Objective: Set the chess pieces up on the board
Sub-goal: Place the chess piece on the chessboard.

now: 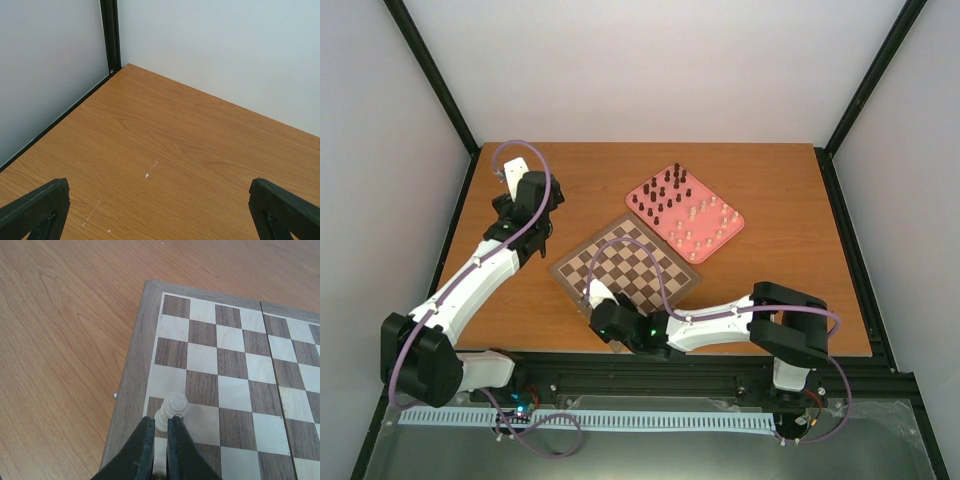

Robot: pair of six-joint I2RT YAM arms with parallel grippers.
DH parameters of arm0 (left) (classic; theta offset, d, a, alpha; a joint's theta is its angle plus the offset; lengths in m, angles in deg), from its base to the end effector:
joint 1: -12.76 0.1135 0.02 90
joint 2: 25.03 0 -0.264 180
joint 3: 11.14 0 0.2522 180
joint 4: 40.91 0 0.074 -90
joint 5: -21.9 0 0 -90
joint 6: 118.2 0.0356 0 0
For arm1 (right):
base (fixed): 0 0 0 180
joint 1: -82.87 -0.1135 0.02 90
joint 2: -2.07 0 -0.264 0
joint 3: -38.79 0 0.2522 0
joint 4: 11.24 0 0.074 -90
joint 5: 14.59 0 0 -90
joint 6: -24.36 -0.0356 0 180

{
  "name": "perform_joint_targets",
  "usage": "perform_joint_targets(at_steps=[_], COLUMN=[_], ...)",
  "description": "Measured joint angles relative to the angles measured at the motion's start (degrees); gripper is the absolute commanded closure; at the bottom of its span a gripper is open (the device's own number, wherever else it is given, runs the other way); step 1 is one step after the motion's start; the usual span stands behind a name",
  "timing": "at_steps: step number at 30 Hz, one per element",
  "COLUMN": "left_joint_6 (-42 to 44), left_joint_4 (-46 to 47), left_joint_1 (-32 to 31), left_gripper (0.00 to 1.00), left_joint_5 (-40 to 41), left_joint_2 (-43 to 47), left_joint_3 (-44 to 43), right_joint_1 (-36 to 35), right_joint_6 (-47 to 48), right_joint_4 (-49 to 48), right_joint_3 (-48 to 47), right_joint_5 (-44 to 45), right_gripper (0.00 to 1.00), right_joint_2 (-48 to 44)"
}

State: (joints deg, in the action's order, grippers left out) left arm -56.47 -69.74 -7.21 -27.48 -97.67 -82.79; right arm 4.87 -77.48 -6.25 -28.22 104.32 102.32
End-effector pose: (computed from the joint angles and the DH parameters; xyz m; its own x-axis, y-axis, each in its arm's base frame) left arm 0.2721 -0.0742 0.3109 -0.2830 -0.2797 -0.9174 -0.4606 0.8786 -0.1258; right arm 0.0918 0.3491 0.1700 -0.2854 -0.4789 -0.8302 -0.7344 0.6659 -0.1316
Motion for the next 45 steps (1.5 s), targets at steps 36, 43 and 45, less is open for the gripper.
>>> perform_joint_targets(at_steps=[36, 43, 45], left_joint_6=[0.0, 0.0, 0.0], left_joint_4=[0.0, 0.0, 0.0], left_joint_1=[0.0, 0.0, 0.0], left_gripper=[0.00, 0.00, 0.00], left_joint_5=[0.0, 0.0, 0.0], left_joint_2=[0.0, 0.0, 0.0], left_joint_3=[0.0, 0.0, 0.0], right_joint_1=[0.0, 0.0, 0.0], right_joint_6=[0.2, 0.2, 0.2], right_joint_4=[0.0, 0.2, 0.2], right_joint_3=[-2.3, -2.5, -2.6], right_joint_5=[0.5, 1.3, 1.5], right_gripper=[0.94, 0.93, 0.91], right_joint_2=[3.8, 4.4, 4.5])
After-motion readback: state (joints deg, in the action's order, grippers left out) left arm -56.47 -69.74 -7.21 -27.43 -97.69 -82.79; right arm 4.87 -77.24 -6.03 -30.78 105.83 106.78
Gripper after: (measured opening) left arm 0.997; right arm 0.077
